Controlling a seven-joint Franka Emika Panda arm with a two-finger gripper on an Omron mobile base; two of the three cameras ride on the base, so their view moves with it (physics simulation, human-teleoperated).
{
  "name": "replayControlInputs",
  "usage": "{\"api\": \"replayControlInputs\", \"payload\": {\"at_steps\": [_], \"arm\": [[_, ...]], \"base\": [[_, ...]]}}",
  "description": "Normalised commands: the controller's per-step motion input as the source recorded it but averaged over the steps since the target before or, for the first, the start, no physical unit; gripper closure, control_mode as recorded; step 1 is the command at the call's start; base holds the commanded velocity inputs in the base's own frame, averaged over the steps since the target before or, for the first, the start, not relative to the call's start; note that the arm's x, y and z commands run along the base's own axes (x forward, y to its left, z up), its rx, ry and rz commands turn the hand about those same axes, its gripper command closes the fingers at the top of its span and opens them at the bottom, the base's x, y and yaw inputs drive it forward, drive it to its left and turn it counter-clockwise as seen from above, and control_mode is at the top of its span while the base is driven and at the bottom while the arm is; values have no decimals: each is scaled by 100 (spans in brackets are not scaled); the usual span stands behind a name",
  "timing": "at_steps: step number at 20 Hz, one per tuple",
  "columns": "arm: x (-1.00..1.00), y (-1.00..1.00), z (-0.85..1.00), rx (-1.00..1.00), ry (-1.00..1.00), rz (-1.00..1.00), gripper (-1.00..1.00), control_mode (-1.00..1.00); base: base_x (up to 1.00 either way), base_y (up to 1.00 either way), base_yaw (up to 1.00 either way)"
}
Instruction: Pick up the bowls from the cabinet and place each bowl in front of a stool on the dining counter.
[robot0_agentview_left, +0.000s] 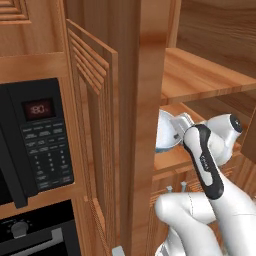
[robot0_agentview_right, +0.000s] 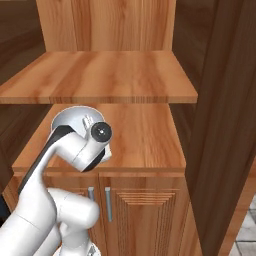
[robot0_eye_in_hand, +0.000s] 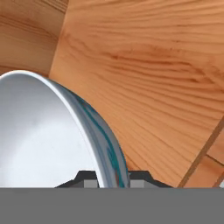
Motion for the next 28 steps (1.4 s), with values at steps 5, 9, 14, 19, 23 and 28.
{"api": "replayControlInputs", "payload": {"at_steps": [5, 9, 14, 19, 23, 28], "arm": [[-86, -28, 45, 0, 20, -1, 100, -100], [-93, -12, 22, 0, 28, -3, 100, -100], [-85, -26, 29, 0, 16, -3, 100, -100], [-79, -28, 26, 0, 7, -5, 100, -100], [-70, -14, 10, 0, 3, -1, 100, -100], [-30, -3, 0, 0, 0, 0, 100, 100]], "base": [[0, 0, 0], [0, 0, 0], [0, 0, 0], [0, 0, 0], [0, 0, 0], [-55, -1, 0]]}}
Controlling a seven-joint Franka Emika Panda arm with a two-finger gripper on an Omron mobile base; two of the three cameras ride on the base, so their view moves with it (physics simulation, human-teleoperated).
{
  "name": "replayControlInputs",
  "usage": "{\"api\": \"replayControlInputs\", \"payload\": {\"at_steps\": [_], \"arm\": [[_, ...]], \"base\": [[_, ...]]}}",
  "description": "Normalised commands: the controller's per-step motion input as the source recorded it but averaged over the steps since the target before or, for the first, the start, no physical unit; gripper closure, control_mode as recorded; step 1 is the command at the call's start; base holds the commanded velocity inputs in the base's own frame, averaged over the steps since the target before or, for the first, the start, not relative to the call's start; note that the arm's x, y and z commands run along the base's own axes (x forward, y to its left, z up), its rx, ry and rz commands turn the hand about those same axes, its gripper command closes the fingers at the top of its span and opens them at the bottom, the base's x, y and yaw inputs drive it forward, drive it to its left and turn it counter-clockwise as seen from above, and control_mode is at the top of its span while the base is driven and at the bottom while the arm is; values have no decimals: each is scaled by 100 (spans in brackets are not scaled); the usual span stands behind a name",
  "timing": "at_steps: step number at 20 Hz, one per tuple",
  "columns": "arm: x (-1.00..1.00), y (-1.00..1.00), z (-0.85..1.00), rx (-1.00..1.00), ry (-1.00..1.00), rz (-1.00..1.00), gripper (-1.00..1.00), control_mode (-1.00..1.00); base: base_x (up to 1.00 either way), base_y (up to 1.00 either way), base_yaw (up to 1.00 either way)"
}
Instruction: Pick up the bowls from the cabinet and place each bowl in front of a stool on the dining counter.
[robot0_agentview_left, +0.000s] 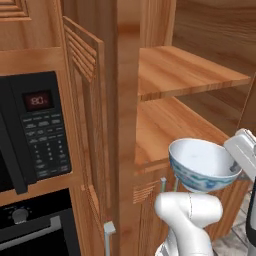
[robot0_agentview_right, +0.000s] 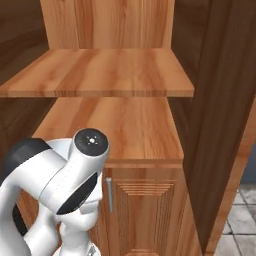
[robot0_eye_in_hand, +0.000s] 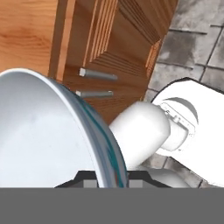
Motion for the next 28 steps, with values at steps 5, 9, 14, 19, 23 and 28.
{"api": "replayControlInputs", "payload": {"at_steps": [5, 9, 14, 19, 23, 28], "arm": [[0, 0, 0, 0, 0, 0, 100, 100], [0, 0, 0, 0, 0, 0, 100, 100], [0, 0, 0, 0, 0, 0, 100, 100], [0, 0, 0, 0, 0, 0, 100, 100], [0, 0, 0, 0, 0, 0, 100, 100], [0, 0, 0, 0, 0, 0, 100, 100]], "base": [[-99, -43, 33], [-67, -93, 68], [-44, -86, 76], [-7, -30, 93], [0, 0, 100], [0, 3, 99]]}}
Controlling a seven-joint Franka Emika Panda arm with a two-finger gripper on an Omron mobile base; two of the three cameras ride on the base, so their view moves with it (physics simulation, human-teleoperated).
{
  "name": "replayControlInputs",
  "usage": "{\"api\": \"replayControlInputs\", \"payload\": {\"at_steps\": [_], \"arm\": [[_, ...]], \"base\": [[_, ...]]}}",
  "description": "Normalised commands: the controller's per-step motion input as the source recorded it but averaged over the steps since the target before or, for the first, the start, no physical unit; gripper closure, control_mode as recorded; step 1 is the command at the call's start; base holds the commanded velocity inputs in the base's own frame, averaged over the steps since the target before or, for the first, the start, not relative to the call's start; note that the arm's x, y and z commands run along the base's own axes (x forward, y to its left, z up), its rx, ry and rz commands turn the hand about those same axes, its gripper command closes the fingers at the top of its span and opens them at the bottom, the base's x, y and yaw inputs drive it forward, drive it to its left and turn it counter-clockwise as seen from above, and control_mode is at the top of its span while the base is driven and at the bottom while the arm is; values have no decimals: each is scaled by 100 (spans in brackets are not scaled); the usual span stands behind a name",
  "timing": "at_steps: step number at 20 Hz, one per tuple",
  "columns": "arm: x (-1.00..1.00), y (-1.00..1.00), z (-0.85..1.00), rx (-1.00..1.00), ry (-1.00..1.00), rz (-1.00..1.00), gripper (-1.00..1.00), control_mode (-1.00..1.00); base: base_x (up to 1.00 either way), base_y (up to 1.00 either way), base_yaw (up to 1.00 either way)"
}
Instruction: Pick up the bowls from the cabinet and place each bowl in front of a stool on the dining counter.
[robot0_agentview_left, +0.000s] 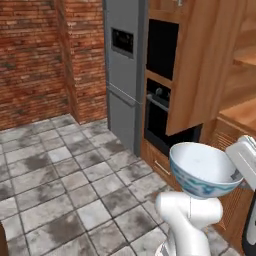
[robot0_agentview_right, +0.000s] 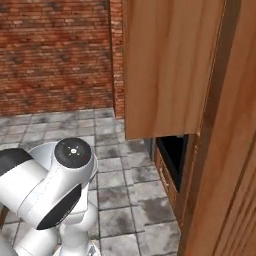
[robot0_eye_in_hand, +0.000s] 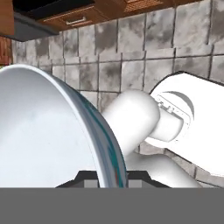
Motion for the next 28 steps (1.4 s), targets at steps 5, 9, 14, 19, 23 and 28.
{"api": "replayControlInputs", "payload": {"at_steps": [5, 9, 14, 19, 23, 28], "arm": [[0, 0, 0, 0, 0, 0, 100, 100], [0, 0, 0, 0, 0, 0, 100, 100], [0, 0, 0, 0, 0, 0, 100, 100], [0, 0, 0, 0, 0, 0, 100, 100], [0, 0, 0, 0, 0, 0, 100, 100], [0, 0, 0, 0, 0, 0, 100, 100]], "base": [[18, 3, 91], [98, 0, 43], [100, 6, 0], [100, 39, 0], [100, 83, 0], [100, 45, 4]]}}
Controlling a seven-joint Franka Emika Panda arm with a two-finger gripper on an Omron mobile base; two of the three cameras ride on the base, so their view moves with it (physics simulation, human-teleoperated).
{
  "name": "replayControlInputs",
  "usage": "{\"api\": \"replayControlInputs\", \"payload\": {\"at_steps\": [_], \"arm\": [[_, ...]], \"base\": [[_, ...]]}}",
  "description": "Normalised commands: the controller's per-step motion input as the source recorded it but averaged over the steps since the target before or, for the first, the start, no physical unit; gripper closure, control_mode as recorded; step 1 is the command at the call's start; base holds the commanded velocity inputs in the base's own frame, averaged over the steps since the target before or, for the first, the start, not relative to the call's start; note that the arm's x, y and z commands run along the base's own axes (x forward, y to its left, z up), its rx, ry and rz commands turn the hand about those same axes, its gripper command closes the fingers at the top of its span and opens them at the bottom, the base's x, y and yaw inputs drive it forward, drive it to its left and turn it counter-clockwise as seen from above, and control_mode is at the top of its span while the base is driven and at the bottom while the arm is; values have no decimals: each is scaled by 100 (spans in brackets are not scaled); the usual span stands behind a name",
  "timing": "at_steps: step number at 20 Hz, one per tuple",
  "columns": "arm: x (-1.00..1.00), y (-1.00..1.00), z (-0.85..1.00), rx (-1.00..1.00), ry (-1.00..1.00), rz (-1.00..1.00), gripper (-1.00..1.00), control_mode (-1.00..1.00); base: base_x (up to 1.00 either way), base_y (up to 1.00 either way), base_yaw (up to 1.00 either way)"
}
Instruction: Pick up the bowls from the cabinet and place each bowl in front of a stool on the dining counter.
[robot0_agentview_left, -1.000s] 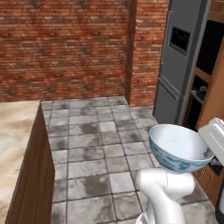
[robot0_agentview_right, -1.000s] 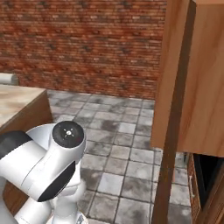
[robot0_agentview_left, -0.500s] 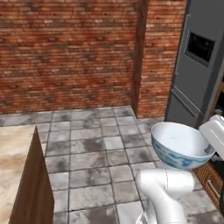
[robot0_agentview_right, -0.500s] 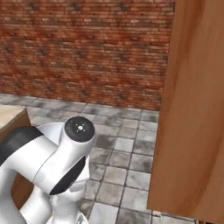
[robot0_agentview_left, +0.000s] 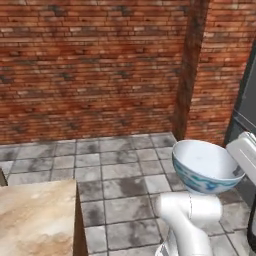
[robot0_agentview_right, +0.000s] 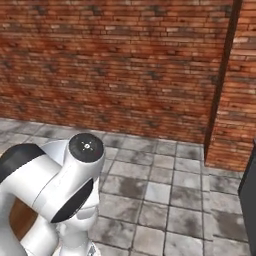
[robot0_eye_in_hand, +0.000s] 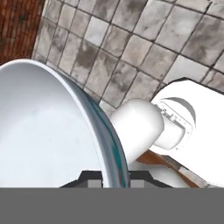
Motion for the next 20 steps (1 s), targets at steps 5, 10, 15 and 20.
{"api": "replayControlInputs", "payload": {"at_steps": [5, 10, 15, 20], "arm": [[0, 0, 0, 0, 0, 0, 100, 100], [0, 0, 0, 0, 0, 0, 100, 100], [0, 0, 0, 0, 0, 0, 100, 100], [0, 0, 0, 0, 0, 0, 100, 100]], "base": [[100, -24, 7], [100, -11, 25], [100, -1, 43], [100, -3, 54]]}}
